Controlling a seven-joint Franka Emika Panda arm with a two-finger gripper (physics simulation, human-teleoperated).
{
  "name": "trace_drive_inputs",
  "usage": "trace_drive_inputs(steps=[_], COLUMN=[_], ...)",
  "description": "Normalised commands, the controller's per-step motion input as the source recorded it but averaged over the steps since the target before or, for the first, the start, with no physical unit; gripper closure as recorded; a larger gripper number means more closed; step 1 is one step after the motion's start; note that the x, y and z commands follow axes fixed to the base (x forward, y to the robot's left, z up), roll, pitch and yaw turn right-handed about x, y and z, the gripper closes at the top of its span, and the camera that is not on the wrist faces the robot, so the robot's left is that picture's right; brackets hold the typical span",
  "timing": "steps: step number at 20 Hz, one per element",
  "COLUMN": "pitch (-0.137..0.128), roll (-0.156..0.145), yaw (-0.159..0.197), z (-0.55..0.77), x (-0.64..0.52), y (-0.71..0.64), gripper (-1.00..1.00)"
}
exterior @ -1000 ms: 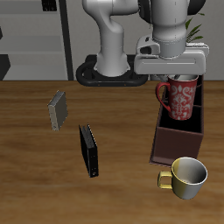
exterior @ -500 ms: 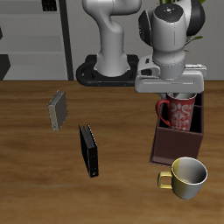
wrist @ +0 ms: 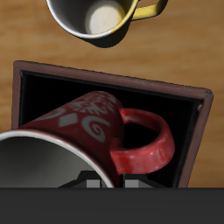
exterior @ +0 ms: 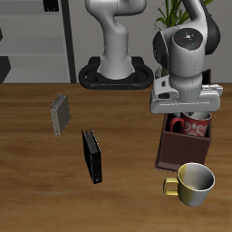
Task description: Place the red mug into the left desk caddy's right compartment
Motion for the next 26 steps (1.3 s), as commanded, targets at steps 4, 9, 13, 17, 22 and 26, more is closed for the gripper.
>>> trace_drive_inputs(steps=[4,9,13,17,22,26], pitch=[0.041,0.011,-0.019,-0.021,-0.028,-0.072], roll=[-0.017,-0.001,0.003,-0.024,-0.009,0.054], yaw=[0.008,-0.019,-0.01,-0.016,-0.042,-0.026], z=[-0.14,0.02,0.19,0.2,0.32,0.33], x=[0.11,0.05,-0.04,-0.03,-0.16,-0.31], y=[-0.08,-0.07,-0.08,-0.18,-0.29,-0.31], gripper=[-1.0,-1.0,-1.0,-1.0,-1.0,-1.0])
